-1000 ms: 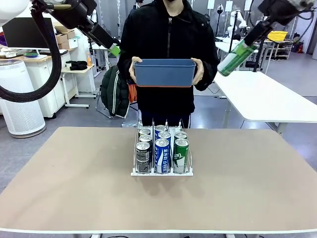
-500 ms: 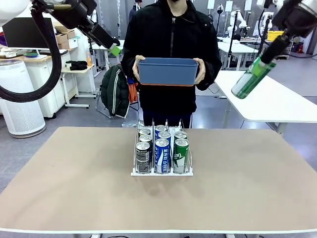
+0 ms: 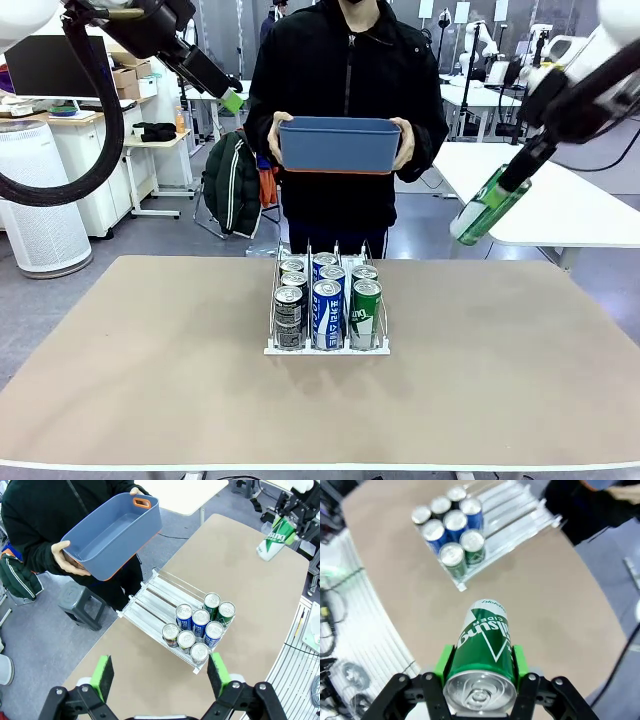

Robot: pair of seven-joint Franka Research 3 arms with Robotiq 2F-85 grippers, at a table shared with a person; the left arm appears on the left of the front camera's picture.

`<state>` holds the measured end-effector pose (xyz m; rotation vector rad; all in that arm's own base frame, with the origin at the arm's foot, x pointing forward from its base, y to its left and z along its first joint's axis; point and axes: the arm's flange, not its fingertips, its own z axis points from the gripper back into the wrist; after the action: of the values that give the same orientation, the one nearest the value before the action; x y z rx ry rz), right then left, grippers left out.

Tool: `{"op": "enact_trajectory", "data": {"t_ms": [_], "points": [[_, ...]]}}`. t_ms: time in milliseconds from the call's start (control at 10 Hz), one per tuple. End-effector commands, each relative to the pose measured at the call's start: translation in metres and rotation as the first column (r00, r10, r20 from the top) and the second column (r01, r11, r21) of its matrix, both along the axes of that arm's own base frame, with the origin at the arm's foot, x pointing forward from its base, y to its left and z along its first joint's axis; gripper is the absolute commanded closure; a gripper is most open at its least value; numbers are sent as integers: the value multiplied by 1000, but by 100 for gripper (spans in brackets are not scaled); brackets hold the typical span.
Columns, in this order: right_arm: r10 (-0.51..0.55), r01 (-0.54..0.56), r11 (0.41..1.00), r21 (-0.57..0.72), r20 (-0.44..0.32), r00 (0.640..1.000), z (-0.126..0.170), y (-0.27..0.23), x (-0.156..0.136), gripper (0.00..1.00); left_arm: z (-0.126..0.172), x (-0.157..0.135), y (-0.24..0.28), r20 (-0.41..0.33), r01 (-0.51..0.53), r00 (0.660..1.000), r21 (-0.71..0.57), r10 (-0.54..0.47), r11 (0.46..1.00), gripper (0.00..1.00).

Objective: Fill the beverage cans into the dispenser.
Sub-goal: Place the picked Sprite in the line of the Automatic Can Dispenser with the same cans.

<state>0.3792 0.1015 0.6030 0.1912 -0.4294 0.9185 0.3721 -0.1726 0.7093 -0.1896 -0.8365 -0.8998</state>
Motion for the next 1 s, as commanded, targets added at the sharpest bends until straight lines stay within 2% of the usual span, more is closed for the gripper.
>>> {"op": "enact_trajectory", "data": {"t_ms": [0, 100, 200, 600, 800, 900], "points": [[-59, 62, 996, -69, 44, 997, -13, 7, 14, 42, 0, 0, 0, 1, -1, 1000, 2, 1, 1000, 0], [-75, 80, 994, -75, 67, 995, -20, 8, 21, 42, 0, 0, 0, 1, -1, 1000, 2, 1, 1000, 0], [-11, 11, 999, -35, 24, 1000, -12, 3, 7, 42, 0, 0, 0, 1, -1, 1000, 2, 1, 1000, 0], [-11, 11, 999, -35, 24, 1000, -12, 3, 7, 42, 0, 0, 0, 1, -1, 1000, 2, 1, 1000, 0], [-12, 14, 998, -61, 40, 999, -26, 14, 10, 42, 0, 0, 0, 1, -1, 1000, 2, 1, 1000, 0], [-12, 14, 999, -34, 44, 999, -37, 20, 3, 42, 0, 0, 0, 1, -1, 1000, 2, 1, 1000, 0]]}}
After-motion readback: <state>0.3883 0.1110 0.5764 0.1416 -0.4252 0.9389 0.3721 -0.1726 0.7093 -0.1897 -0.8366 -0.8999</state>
